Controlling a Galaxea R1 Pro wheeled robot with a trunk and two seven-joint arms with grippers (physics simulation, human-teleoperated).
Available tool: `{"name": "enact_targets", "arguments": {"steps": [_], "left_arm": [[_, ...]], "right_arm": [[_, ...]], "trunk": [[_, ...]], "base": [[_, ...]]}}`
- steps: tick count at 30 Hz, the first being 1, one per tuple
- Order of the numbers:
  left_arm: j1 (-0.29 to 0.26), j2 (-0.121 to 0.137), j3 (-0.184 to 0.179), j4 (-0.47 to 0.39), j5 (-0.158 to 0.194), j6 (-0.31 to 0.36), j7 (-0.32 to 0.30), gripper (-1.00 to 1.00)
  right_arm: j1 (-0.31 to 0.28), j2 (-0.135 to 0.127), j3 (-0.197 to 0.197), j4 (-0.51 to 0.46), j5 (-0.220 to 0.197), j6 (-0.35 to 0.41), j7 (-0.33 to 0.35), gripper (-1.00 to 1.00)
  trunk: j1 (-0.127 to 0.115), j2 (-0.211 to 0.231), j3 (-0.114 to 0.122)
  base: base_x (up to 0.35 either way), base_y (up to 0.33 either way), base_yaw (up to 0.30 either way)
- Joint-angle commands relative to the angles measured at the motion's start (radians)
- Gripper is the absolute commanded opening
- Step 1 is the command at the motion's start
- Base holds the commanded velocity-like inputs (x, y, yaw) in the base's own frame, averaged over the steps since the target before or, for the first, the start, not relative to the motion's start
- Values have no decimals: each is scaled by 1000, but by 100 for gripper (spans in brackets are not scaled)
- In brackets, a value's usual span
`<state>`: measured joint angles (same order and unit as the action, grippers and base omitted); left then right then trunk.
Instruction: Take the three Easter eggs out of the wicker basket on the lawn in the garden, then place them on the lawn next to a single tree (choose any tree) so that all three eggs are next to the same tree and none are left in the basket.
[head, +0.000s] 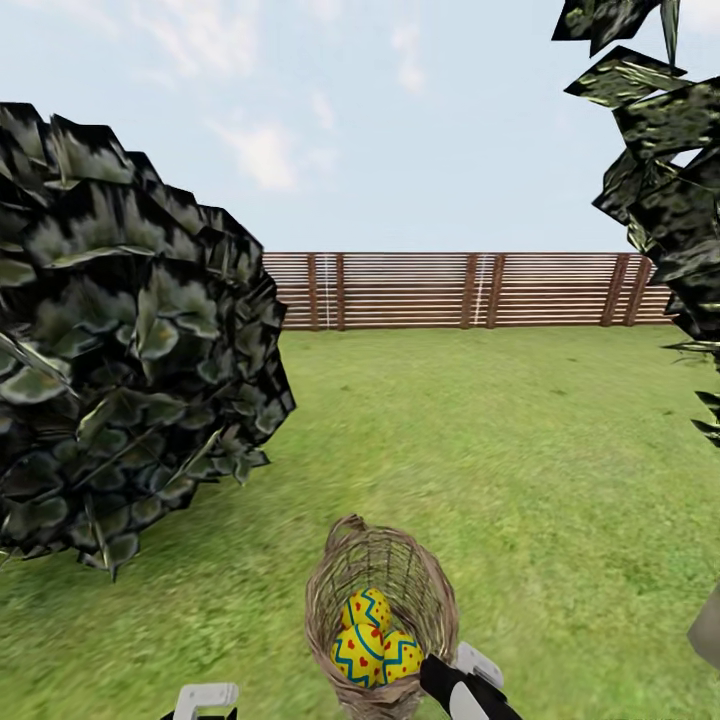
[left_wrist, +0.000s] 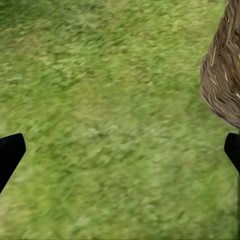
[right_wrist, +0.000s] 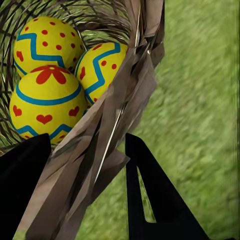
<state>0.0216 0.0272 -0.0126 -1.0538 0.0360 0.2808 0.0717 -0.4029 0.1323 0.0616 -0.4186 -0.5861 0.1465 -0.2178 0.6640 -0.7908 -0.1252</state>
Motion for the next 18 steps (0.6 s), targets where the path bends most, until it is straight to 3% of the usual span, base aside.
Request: {"name": "enact_targets", "arguments": {"steps": [1, 6, 18], "left_arm": [[0, 0, -1, -1, 4, 6, 5, 100], [0, 0, -1, 10, 5, 3, 6, 100], [0, 0, -2, 11, 4, 3, 7, 100]], "right_arm": [[-1, 0, 7, -3, -9, 4, -8, -100], [1, -1, 7, -3, -9, -35, -8, -100], [1, -1, 7, -3, -11, -37, -8, -100]], "trunk": [[1, -1, -1], [1, -1, -1], [1, -1, -1]], "base": [[240, -231, -85], [241, -230, -15], [264, -195, 0]]}}
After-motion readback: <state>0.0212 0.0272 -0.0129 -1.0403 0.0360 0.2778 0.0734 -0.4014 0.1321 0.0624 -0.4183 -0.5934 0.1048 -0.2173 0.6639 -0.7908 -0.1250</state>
